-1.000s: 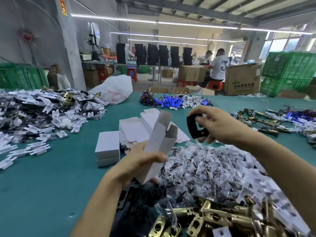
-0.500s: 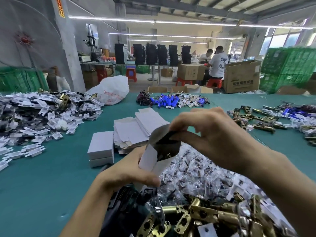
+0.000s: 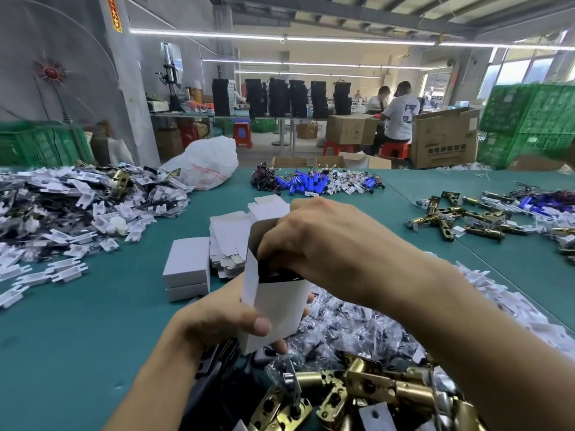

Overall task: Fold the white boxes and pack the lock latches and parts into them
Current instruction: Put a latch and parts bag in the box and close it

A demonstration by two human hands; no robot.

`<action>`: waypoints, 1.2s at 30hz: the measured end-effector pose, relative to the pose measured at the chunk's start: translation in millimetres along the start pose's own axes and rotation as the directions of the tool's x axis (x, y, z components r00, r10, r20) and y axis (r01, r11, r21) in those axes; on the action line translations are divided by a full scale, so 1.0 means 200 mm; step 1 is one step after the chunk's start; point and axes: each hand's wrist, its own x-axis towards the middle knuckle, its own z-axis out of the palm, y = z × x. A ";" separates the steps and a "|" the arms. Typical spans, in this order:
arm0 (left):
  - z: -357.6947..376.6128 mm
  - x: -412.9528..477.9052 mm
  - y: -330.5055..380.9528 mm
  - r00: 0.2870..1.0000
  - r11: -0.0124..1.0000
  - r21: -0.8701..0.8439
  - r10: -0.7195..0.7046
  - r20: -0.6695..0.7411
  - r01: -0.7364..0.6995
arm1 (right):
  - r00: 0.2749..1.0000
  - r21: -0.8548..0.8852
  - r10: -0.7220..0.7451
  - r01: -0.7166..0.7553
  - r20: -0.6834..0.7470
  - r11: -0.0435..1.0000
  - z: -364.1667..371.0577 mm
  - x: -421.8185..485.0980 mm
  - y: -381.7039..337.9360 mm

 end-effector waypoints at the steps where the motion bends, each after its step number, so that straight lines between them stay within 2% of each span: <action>1: 0.00 0.00 0.00 1.000 1.000 -0.006 -0.009 -0.003 0.009 | 1.000 0.010 0.019 -0.020 0.020 1.000 0.00 0.00 0.00; 5: 0.00 0.00 -0.01 0.998 0.998 0.004 -0.055 -0.037 0.055 | 0.994 -0.026 0.071 -0.069 0.086 0.997 0.01 0.03 -0.01; 15: 0.01 0.01 -0.04 0.994 0.998 -0.005 -0.055 -0.097 0.055 | 0.991 -0.148 0.110 -0.098 0.075 0.984 0.05 0.05 0.01; 19: 0.01 0.01 -0.05 0.992 0.997 -0.030 -0.071 -0.106 0.068 | 0.984 -0.018 0.145 -0.144 0.102 0.989 0.06 0.03 0.04; 21: 0.01 0.01 -0.05 0.992 0.999 -0.030 -0.045 -0.122 0.041 | 0.985 0.143 0.172 -0.172 0.012 0.975 0.06 0.01 0.08; 23: -0.01 0.02 -0.06 0.986 0.999 -0.039 -0.011 -0.164 0.005 | 0.967 0.302 0.210 -0.159 -0.146 0.940 0.06 -0.03 0.12; 25: -0.02 0.03 -0.06 0.980 0.997 -0.076 0.014 -0.200 -0.030 | 0.902 0.412 0.286 -0.138 -0.324 0.901 0.08 -0.07 0.18; 27: -0.02 0.04 -0.06 0.969 0.985 -0.152 0.040 -0.243 -0.079 | 0.839 0.459 0.397 -0.205 -0.372 0.865 0.12 -0.10 0.26; 28: -0.02 0.04 -0.06 0.961 0.977 -0.181 0.058 -0.271 -0.110 | 0.842 0.443 0.439 -0.278 -0.315 0.852 0.14 -0.12 0.30; 30: -0.02 0.06 -0.05 0.929 0.968 -0.180 0.103 -0.356 -0.176 | 0.878 0.281 0.479 -0.458 -0.008 0.843 0.19 -0.15 0.38; 32: -0.02 0.08 -0.05 0.870 0.963 -0.140 0.138 -0.474 -0.230 | 0.792 0.028 0.516 -0.553 0.327 0.832 0.26 -0.18 0.44; 33: -0.02 0.08 -0.06 0.834 0.959 -0.118 0.157 -0.529 -0.256 | 0.733 -0.070 0.532 -0.559 0.425 0.826 0.30 -0.20 0.45; 34: -0.02 0.08 -0.06 0.800 0.955 -0.096 0.178 -0.573 -0.282 | 0.691 -0.134 0.547 -0.557 0.472 0.820 0.33 -0.22 0.45; 36: -0.01 0.09 -0.06 0.745 0.947 -0.041 0.223 -0.629 -0.318 | 0.679 -0.185 0.564 -0.548 0.470 0.815 0.40 -0.25 0.45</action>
